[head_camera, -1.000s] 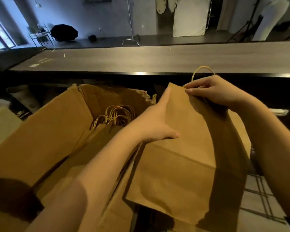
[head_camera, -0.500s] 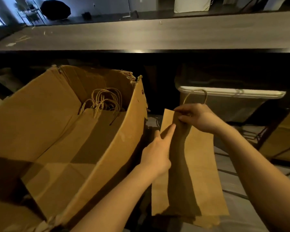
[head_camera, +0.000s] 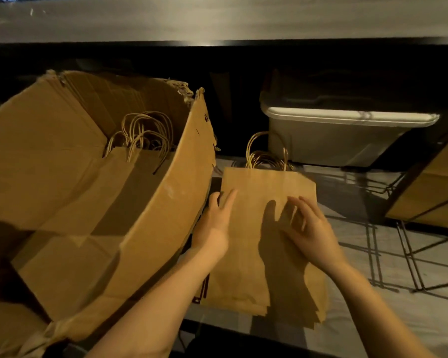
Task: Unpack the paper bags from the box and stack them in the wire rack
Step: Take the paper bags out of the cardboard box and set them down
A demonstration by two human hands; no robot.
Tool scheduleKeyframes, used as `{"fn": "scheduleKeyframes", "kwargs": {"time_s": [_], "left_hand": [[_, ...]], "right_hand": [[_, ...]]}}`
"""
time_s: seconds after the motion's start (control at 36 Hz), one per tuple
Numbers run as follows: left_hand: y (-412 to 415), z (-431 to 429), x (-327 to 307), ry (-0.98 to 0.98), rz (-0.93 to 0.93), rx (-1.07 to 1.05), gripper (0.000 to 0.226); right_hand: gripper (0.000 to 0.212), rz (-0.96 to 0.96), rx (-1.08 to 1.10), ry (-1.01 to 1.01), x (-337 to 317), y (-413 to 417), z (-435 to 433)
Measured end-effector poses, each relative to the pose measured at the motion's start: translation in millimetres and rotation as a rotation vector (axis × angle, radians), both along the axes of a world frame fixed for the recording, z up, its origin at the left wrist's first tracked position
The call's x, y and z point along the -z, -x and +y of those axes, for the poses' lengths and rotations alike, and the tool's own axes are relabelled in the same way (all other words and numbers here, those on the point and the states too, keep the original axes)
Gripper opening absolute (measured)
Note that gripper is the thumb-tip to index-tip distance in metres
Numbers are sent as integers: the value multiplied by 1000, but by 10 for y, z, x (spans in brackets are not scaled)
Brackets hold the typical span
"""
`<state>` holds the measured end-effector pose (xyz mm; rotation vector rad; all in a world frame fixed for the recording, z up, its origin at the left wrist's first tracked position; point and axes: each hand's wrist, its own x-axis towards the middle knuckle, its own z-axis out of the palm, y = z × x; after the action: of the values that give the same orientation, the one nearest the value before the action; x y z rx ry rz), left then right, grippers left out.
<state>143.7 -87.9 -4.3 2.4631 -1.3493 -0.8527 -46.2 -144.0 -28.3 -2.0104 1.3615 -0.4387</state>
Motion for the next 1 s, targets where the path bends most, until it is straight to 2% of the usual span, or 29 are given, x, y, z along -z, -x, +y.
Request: {"fn": "scheduleKeyframes", "kwargs": {"time_s": [0.06,0.17,0.28,0.39,0.56,0.69,0.78,0.92,1.0], "left_hand": [[-35,44,70,-49,30,-46,86],[-72,99,144,-221,167,-7,90],[-35,117,166,-215,296,-29,93],[36,122,136,-184,258,-13,85],[53,119,119,-195,234,-14,83],[130,39,-54,-203,178,58,84],[147,-6,-303,-121,165,134,77],[68,-86,-1002,186,178,211,44],[-41,-56,-1469,341,159,243,38]], "right_hand": [[65,-13,63,-48,86,89,84],[65,-82,152,-83,178,190,203],[67,-138,209,-181,191,227,263],[62,-176,294,-246,187,191,393],[62,-129,260,-235,217,244,596],[55,-47,226,-38,77,189,542],[49,-93,184,9,-146,59,409],[38,-71,35,119,-634,-223,154],[35,-96,-92,210,-962,-401,44]]}}
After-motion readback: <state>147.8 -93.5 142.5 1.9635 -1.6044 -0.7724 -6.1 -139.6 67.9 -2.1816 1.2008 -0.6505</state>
